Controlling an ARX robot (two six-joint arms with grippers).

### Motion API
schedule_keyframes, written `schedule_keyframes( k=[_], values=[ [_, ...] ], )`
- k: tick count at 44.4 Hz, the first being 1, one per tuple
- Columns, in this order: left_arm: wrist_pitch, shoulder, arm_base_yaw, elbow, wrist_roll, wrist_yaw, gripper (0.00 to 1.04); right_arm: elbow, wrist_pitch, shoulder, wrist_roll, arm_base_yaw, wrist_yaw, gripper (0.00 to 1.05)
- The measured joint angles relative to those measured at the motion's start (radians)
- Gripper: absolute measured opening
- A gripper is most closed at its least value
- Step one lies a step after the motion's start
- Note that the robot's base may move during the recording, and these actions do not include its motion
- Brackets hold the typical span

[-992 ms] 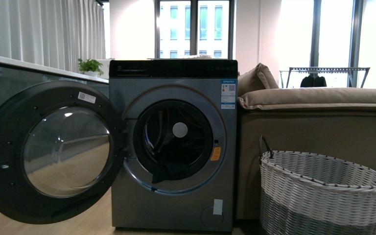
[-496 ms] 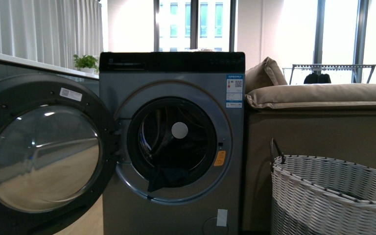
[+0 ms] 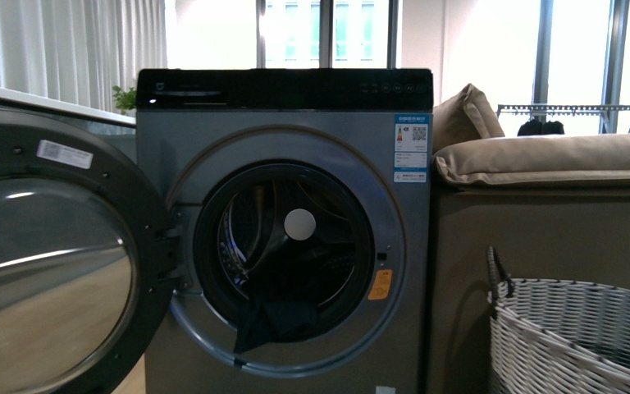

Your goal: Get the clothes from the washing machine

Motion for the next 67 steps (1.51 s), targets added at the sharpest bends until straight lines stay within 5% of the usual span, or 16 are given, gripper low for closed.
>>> schedule_keyframes(
  k=[50, 55, 67],
  values=[
    [0.0, 0.001, 0.001, 0.0, -0.004, 0.003, 0.98, 0.0, 0.0, 0.0, 0.0, 0.0, 0.0, 0.97],
    [0.074, 0.018, 0.058, 0.002, -0.132, 0.168, 0.98, 0.0, 0.0, 0.0, 0.0, 0.0, 0.0, 0.97],
    [0.366, 0.347, -0.01, 0.085, -0.144, 0.14, 0.98, 0.0, 0.0, 0.0, 0.0, 0.0, 0.0, 0.97]
  ],
)
